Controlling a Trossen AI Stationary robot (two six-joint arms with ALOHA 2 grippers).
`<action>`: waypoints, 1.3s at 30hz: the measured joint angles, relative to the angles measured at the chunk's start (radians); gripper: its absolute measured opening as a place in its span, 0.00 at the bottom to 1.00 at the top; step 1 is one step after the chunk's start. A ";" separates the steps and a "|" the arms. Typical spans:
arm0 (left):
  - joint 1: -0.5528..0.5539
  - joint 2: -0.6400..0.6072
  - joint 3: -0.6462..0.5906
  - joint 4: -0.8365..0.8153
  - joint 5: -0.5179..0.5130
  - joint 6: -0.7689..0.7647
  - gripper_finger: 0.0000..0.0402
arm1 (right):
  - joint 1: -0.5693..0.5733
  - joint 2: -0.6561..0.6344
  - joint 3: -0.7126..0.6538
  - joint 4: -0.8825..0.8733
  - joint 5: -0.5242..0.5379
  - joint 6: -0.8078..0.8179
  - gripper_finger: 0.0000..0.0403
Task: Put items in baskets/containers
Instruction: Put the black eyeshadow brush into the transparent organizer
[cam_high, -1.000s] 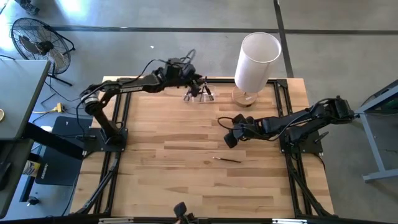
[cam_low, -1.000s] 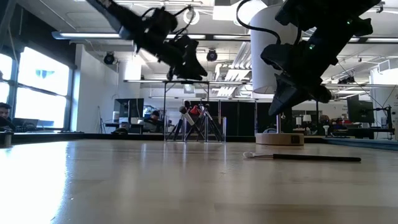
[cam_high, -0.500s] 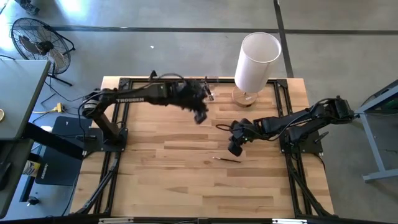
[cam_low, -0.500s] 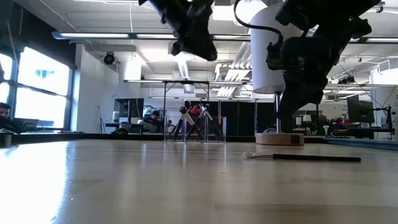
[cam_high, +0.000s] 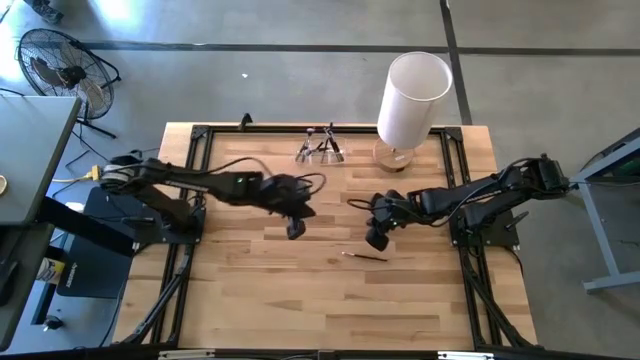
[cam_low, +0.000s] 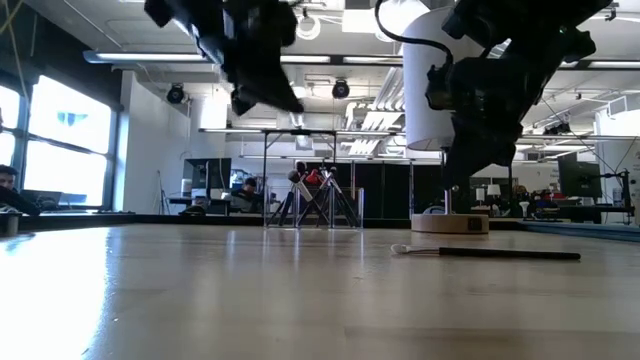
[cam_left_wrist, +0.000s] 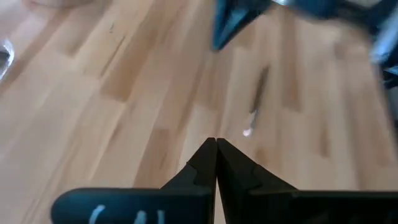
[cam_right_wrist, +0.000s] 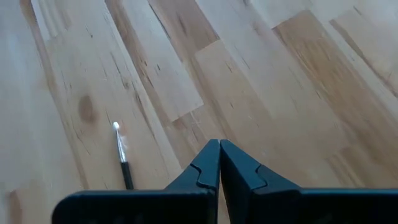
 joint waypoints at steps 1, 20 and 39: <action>-0.012 -0.039 -0.046 0.038 -0.006 -0.003 0.00 | 0.000 0.000 0.000 0.009 -0.001 0.019 0.02; -0.125 -0.678 -0.413 -0.093 -0.113 -0.001 0.00 | 0.102 0.259 0.455 -0.230 0.071 -0.153 0.00; -0.124 -0.748 -0.416 -0.184 -0.057 -0.011 0.00 | 0.108 0.548 0.648 -0.433 -0.135 -0.270 0.25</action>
